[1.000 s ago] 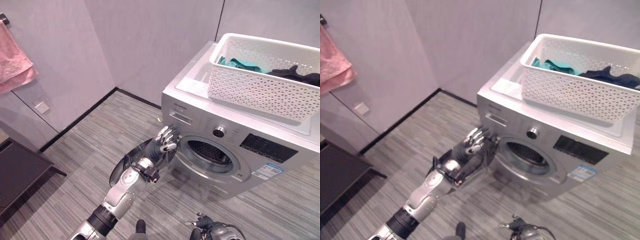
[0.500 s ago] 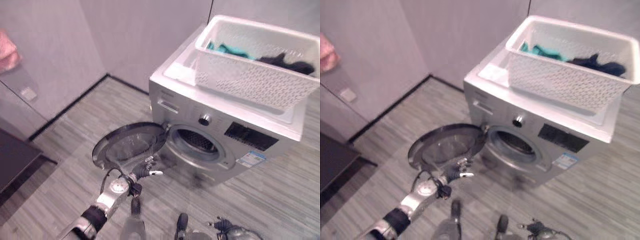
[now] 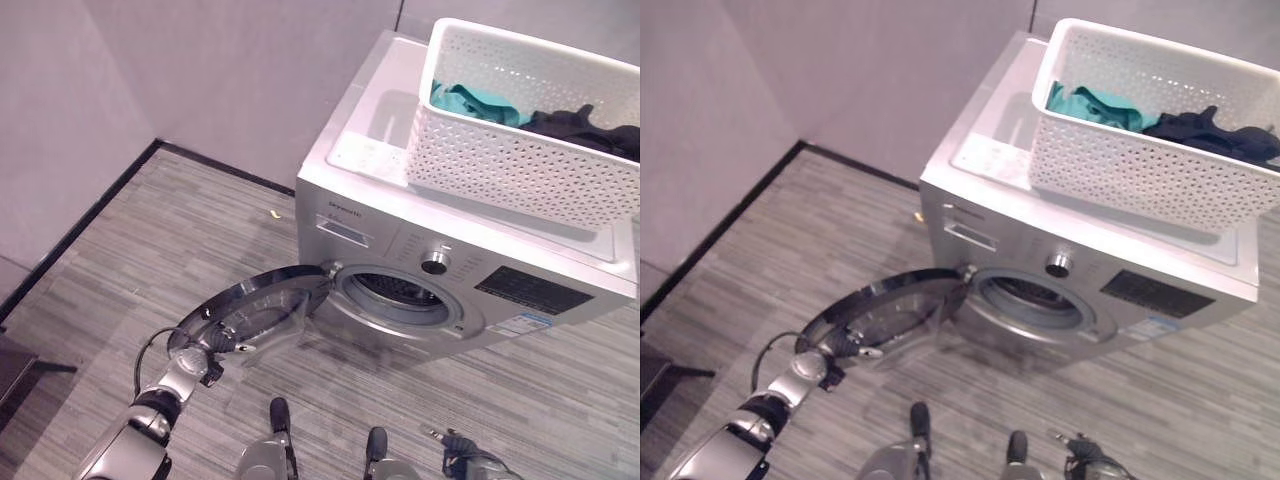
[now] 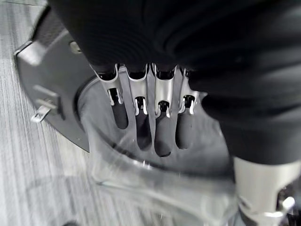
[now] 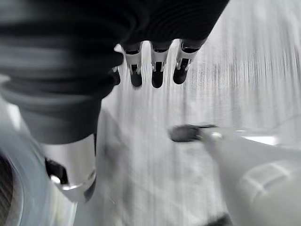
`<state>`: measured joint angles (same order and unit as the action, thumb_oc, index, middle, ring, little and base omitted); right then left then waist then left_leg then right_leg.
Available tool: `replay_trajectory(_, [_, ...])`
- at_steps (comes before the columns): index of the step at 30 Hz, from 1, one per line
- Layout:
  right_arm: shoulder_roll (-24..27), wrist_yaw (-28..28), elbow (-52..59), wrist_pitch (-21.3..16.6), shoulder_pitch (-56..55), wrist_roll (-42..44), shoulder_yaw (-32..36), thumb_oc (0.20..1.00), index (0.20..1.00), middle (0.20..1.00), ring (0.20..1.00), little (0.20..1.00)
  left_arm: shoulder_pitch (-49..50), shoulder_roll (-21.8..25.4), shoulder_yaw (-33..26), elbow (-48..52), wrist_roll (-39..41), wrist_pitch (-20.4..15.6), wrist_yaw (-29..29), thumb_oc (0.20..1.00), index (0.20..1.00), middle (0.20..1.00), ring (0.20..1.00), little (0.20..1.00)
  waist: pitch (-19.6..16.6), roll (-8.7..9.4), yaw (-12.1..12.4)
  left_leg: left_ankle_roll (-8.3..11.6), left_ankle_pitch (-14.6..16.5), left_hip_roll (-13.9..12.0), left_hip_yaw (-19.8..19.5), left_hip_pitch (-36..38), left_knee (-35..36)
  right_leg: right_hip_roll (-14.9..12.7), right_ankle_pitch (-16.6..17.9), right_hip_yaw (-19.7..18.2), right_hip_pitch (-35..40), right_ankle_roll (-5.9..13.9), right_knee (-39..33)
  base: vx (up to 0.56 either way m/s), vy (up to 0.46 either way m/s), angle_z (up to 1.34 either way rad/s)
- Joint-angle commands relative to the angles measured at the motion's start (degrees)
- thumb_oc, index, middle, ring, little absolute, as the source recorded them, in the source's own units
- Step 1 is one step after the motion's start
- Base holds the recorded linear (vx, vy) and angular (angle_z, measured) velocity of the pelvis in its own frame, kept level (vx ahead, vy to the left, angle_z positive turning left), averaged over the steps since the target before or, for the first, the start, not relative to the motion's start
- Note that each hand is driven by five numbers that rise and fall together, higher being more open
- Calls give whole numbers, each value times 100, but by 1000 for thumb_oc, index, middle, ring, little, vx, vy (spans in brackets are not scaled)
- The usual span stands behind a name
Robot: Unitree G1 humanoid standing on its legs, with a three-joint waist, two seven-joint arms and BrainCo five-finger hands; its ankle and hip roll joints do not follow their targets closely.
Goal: Grab the laundry basket,head to the washer,open it,put in the laundry and shut it.
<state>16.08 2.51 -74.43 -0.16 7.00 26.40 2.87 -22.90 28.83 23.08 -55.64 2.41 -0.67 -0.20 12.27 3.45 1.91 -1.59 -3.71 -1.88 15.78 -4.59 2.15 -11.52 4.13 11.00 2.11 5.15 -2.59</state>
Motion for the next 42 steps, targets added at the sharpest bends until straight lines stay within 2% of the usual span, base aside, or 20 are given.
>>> replay_trajectory(1, [806,401,137,-243,-473,763,1018,1000,1000,1000,1000,1000,131,308,-715,641,370,-254,343,1000,1000,1000,1000,1000,-306,-72,-128,-116,730,-32,-445,-367,-787,-386,-414,-121,23,428,1219,129,247,-10])
replay_trajectory(4, [1070,704,581,-413,-864,933,1765,1000,1000,1000,1000,1000,543,374,-1019,1236,322,-244,323,1000,1000,1000,1000,1000,-371,-177,-261,-272,790,188,-656,-72,-586,-413,-213,-210,-152,371,2001,136,237,19])
replay_trajectory(7, [1109,1402,2193,-710,-1271,394,2275,1000,1000,1000,1000,1000,961,273,-1398,1568,281,-252,366,1000,1000,1000,1000,1000,-381,-334,-433,-389,867,344,-794,267,-383,-363,-92,-439,-457,334,2584,115,179,27])
replay_trajectory(9, [1190,1998,3459,-800,-1387,-290,2550,1000,1000,1000,1000,1000,1253,203,-1650,1795,319,-258,411,1000,1000,1000,1000,1000,-377,-425,-525,-417,937,353,-812,445,-291,-362,-72,-481,-636,326,2467,102,87,21])
replay_trajectory(12, [1287,2743,5022,-715,-1238,-1440,2790,1000,1000,1000,1000,1000,1531,23,-1802,2029,459,-292,503,1000,1000,1000,1000,1000,-347,-538,-646,-439,1037,333,-892,592,-311,-279,-51,-607,-799,357,1880,111,9,1])
replay_trajectory(15, [1477,3327,6261,-627,-785,-2391,2894,1000,1000,1000,1000,1000,1585,-138,-1740,2138,550,-335,609,1000,1000,1000,1000,1000,-334,-545,-676,-436,1170,376,-1050,765,-327,-159,87,-911,-954,445,1133,109,-20,13])
replay_trajectory(16, [1468,3330,6281,-611,-784,-2401,2896,1000,1000,1000,1000,1000,1580,-138,-1742,2136,549,-335,610,1000,1000,1000,1000,1000,-333,-545,-674,-435,1163,375,-1046,759,-327,-157,104,-913,-955,444,1118,94,-44,13])
replay_trajectory(19, [1797,3599,7355,-560,-188,-3100,2905,1000,1000,1000,1000,1000,1541,-232,-1505,2210,486,-352,633,1000,1000,1000,1000,1000,-341,-436,-623,-439,1333,434,-1276,861,-473,-160,347,-1207,-1081,552,640,115,-58,33])
replay_trajectory(21, [1872,3658,7525,-517,-43,-3232,2894,1000,1000,1000,1000,1000,1517,-261,-1457,2213,472,-346,617,1000,1000,1000,1000,1000,-335,-419,-596,-432,1381,443,-1335,878,-515,-184,395,-1213,-1052,576,526,95,-74,56])
replay_trajectory(23, [2238,3819,7772,-512,366,-3358,2912,1000,1000,1000,1000,1000,1497,-265,-1271,2230,428,-335,571,1000,1000,1000,1000,1000,-381,-301,-478,-391,1460,436,-1529,944,-582,-218,523,-1175,-1057,639,434,158,-158,58])
replay_trajectory(25, [2410,3905,7845,-493,587,-3407,2881,1000,1000,1000,1000,1000,1480,-265,-1202,2264,422,-318,560,1000,1000,1000,1000,1000,-384,-280,-447,-369,1473,445,-1628,945,-611,-241,575,-1151,-1028,663,408,104,-121,33])
replay_trajectory(26, [2673,3959,8021,-372,812,-3588,2903,1000,1000,1000,1000,1000,1458,-286,-1124,2247,424,-298,553,1000,1000,1000,1000,1000,-443,-190,-393,-321,1483,476,-1813,960,-629,-255,638,-1178,-980,695,414,104,-151,32])
replay_trajectory(30, [3147,3767,8020,-248,1163,-3603,2758,1000,1000,1000,1000,1000,1571,-322,-1082,2269,448,-311,517,1000,1000,1000,1000,1000,-669,18,-242,-230,1495,477,-2080,1045,-581,-209,490,-1276,-767,687,299,148,-167,45])
replay_trajectory(32, [3574,3465,7827,-176,1242,-3461,2576,1000,1000,1000,1000,1000,1634,-330,-1131,2200,515,-299,502,1000,1000,1000,1000,1000,-689,84,-202,-147,1470,365,-2249,1074,-562,-94,284,-1264,-740,596,397,107,-194,14])
replay_trajectory(34, [4086,3019,7558,-116,1373,-3202,2270,1000,1000,1000,1000,1000,1784,-286,-1211,2114,589,-297,505,1000,1000,1000,1000,1000,-739,172,-134,-62,1436,194,-2227,1099,-510,-16,167,-1105,-683,509,418,83,-214,24])
replay_trajectory(35, [4412,2738,7303,-42,1458,-3050,2072,1000,1000,1000,1000,1000,1835,-265,-1232,2082,643,-293,486,1000,1000,1000,1000,1000,-759,213,-116,-26,1412,124,-2229,1099,-486,29,132,-1067,-651,470,385,79,-257,23])
replay_trajectory(36, [5078,1958,6990,-15,1527,-2564,1610,1000,1000,1000,1000,1000,1933,-248,-1290,2020,839,-266,412,1000,1000,1000,1000,1000,-800,263,-147,84,1338,-57,-2245,1108,-404,156,18,-1003,-552,360,283,52,-182,8])
replay_trajectory(37, [5107,1952,6951,-32,1572,-2544,1565,1000,1000,1000,1000,1000,1940,-260,-1296,2022,843,-266,410,1000,1000,1000,1000,1000,-806,242,-161,90,1333,-70,-2252,1116,-385,166,17,-992,-547,353,277,48,-175,8])
replay_trajectory(41, [6175,278,6404,71,1474,-1381,907,1000,1000,1000,1000,1000,2162,-250,-1315,2043,1062,-201,110,1000,1000,1000,1000,1000,-846,342,-229,269,1158,-327,-2257,1153,-193,318,-75,-844,-447,260,163,40,-117,4])
replay_trajectory(42, [6714,-260,6210,55,1303,-1125,795,1000,1000,1000,1000,1000,2241,-248,-1280,2049,1049,-199,-61,1000,1000,1000,1000,1000,-866,348,-275,351,1140,-455,-2204,1213,-98,382,-134,-766,-388,245,129,55,-74,2])
